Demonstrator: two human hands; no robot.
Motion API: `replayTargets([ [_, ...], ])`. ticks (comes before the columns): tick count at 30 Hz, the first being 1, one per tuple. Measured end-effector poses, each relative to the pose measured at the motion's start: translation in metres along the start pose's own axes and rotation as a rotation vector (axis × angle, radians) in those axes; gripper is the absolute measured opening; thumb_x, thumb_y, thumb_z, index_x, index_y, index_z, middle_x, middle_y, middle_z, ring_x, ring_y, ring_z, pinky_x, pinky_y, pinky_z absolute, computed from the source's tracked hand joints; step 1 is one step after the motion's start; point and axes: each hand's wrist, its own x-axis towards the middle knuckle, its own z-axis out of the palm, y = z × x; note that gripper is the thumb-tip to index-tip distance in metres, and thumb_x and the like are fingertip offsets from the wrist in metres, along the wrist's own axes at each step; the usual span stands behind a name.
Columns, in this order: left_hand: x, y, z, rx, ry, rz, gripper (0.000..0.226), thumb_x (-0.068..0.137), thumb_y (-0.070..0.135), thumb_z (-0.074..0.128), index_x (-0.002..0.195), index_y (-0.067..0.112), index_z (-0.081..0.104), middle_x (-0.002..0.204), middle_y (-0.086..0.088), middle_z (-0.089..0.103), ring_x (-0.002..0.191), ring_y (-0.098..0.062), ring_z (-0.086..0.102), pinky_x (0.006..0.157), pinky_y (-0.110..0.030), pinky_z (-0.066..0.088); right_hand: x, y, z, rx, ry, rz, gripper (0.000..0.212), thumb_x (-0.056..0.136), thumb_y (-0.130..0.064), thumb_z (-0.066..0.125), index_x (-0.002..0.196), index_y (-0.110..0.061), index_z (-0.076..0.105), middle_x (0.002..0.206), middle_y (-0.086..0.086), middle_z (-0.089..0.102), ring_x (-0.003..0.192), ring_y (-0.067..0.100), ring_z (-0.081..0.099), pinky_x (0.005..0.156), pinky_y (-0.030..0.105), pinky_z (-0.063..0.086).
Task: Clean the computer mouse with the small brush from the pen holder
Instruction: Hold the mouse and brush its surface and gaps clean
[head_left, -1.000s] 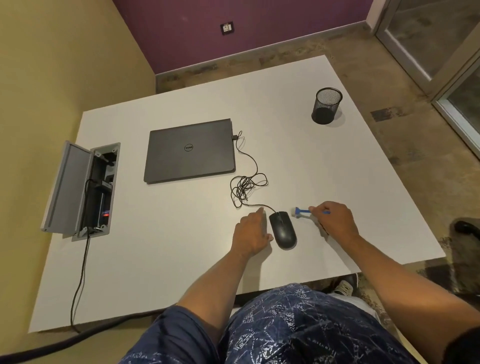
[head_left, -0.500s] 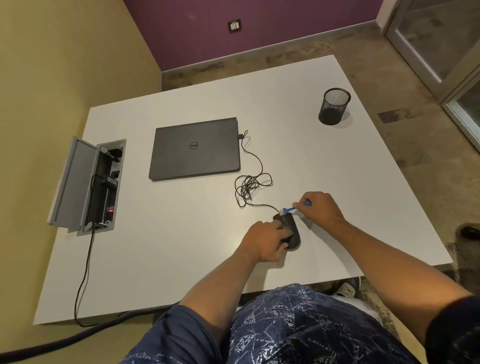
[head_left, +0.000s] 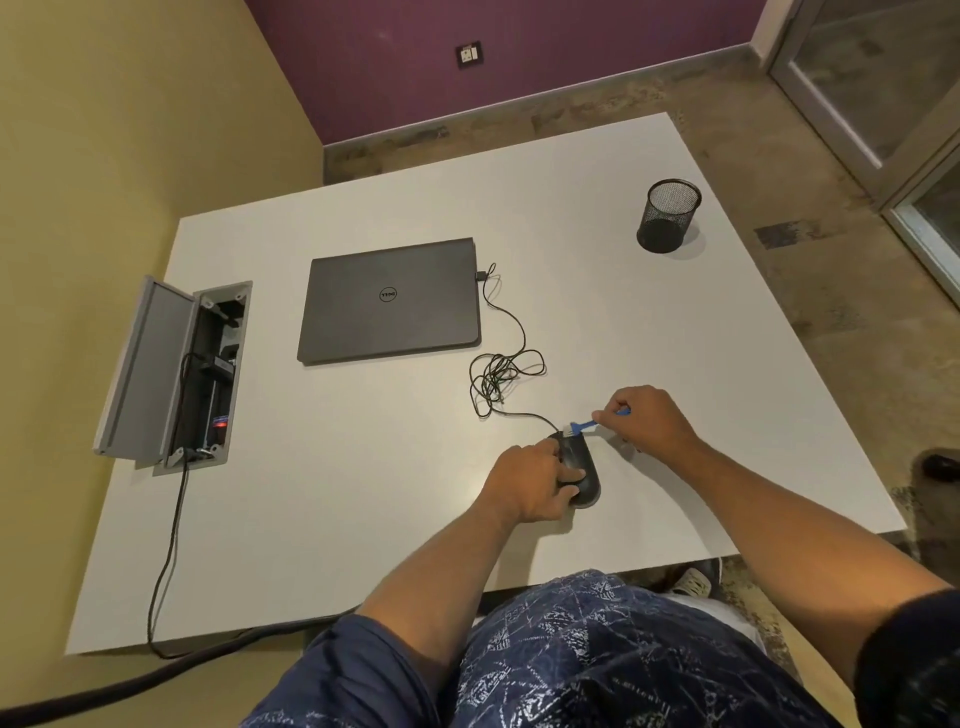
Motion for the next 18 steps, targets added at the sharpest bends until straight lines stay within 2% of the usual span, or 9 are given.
replayTargets([
  [3, 0.001, -0.003, 0.002, -0.041, -0.006, -0.037, 0.033, 0.097, 0.048, 0.057, 0.127, 0.044, 0.068, 0.116, -0.006, 0.056, 0.095, -0.031, 0.063, 0.082, -0.037, 0.048, -0.006, 0.011, -0.006, 0.038, 0.037, 0.039, 0.025, 0.087, -0.031, 0.077, 0.077, -0.007, 0.073, 0.058, 0.001, 0.062, 0.052, 0.014, 0.053, 0.054, 0.025, 0.042],
  [7, 0.003, -0.006, 0.006, -0.129, 0.008, -0.101, 0.031, 0.092, 0.052, 0.064, 0.121, 0.042, 0.072, 0.116, -0.004, 0.055, 0.100, -0.029, 0.061, 0.084, -0.036, 0.048, -0.015, 0.022, -0.010, 0.073, -0.037, 0.046, 0.024, 0.084, -0.032, 0.080, 0.072, -0.012, 0.075, 0.055, -0.001, 0.062, 0.050, 0.012, 0.053, 0.053, 0.025, 0.040],
  [10, 0.005, -0.009, 0.007, -0.167, 0.034, -0.131, 0.035, 0.087, 0.054, 0.069, 0.119, 0.041, 0.073, 0.113, -0.001, 0.053, 0.101, -0.025, 0.059, 0.083, -0.035, 0.048, -0.017, 0.030, -0.011, 0.115, 0.065, 0.073, 0.026, 0.085, -0.028, 0.079, 0.071, -0.007, 0.073, 0.056, 0.003, 0.062, 0.054, 0.016, 0.054, 0.057, 0.027, 0.041],
  [12, 0.007, -0.010, 0.007, -0.198, 0.069, -0.140, 0.039, 0.084, 0.053, 0.074, 0.120, 0.038, 0.074, 0.113, 0.000, 0.052, 0.101, -0.024, 0.059, 0.082, -0.036, 0.049, -0.020, 0.034, -0.013, 0.169, 0.042, 0.081, 0.025, 0.083, -0.030, 0.080, 0.069, -0.011, 0.073, 0.051, 0.001, 0.061, 0.048, 0.014, 0.052, 0.052, 0.024, 0.040],
  [15, 0.009, -0.009, 0.008, -0.220, 0.127, -0.145, 0.052, 0.076, 0.052, 0.079, 0.122, 0.030, 0.070, 0.114, 0.001, 0.052, 0.101, -0.025, 0.059, 0.078, -0.036, 0.050, -0.027, 0.038, -0.012, 0.182, -0.125, 0.055, 0.025, 0.081, -0.033, 0.083, 0.066, -0.015, 0.073, 0.045, -0.001, 0.059, 0.038, 0.008, 0.047, 0.041, 0.017, 0.037],
  [18, 0.008, -0.011, 0.010, -0.266, 0.155, -0.163, 0.066, 0.071, 0.051, 0.082, 0.127, 0.025, 0.061, 0.120, 0.002, 0.053, 0.106, -0.023, 0.060, 0.080, -0.037, 0.053, -0.027, 0.045, -0.011, 0.169, -0.042, 0.073, 0.025, 0.081, -0.031, 0.083, 0.067, -0.013, 0.074, 0.048, -0.005, 0.060, 0.042, 0.005, 0.049, 0.043, 0.016, 0.036],
])
